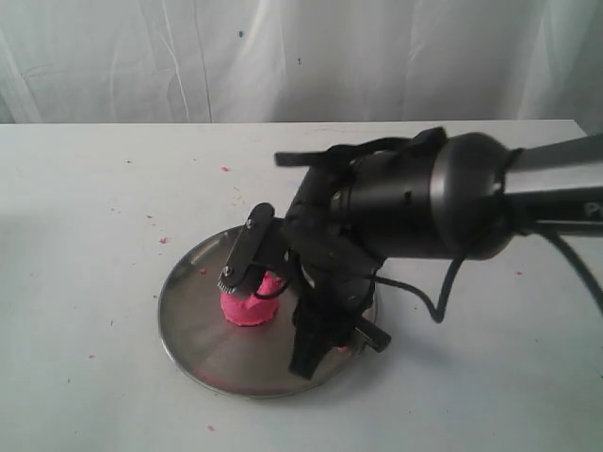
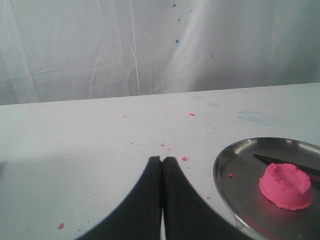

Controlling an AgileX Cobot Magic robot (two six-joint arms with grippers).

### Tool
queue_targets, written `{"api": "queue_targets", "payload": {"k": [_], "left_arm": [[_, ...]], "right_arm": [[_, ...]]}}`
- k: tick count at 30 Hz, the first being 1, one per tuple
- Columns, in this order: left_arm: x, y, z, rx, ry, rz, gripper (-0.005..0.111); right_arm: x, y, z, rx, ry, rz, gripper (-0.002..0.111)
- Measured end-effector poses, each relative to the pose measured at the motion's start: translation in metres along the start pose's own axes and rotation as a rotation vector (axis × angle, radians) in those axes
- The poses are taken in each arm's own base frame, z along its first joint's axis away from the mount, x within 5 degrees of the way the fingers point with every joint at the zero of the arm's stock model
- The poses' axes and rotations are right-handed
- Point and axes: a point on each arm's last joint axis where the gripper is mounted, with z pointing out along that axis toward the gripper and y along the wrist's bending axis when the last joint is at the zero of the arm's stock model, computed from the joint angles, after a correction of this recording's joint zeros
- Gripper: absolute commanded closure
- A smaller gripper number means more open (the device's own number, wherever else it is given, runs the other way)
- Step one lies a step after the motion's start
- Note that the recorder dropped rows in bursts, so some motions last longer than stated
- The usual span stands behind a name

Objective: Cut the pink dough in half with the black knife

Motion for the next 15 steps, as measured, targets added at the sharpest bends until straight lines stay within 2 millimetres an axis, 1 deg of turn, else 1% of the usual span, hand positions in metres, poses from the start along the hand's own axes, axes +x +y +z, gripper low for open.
{"api": "queue_targets", "payload": {"k": [5,9,15], "left_arm": [[0.0,0.0,0.0,0.0,0.0,0.0,0.107],[0.0,0.0,0.0,0.0,0.0,0.0,0.107],[0.0,0.0,0.0,0.0,0.0,0.0,0.107]], "right_arm": [[-0.002,0.012,0.02,0.047,0.072,-0.034,0.061],[-0.002,0.013,0.034,0.082,0.111,-0.048,0.061],[-0.001,0.015,0.047,0.12,0.146,-0.082,0.061]]}}
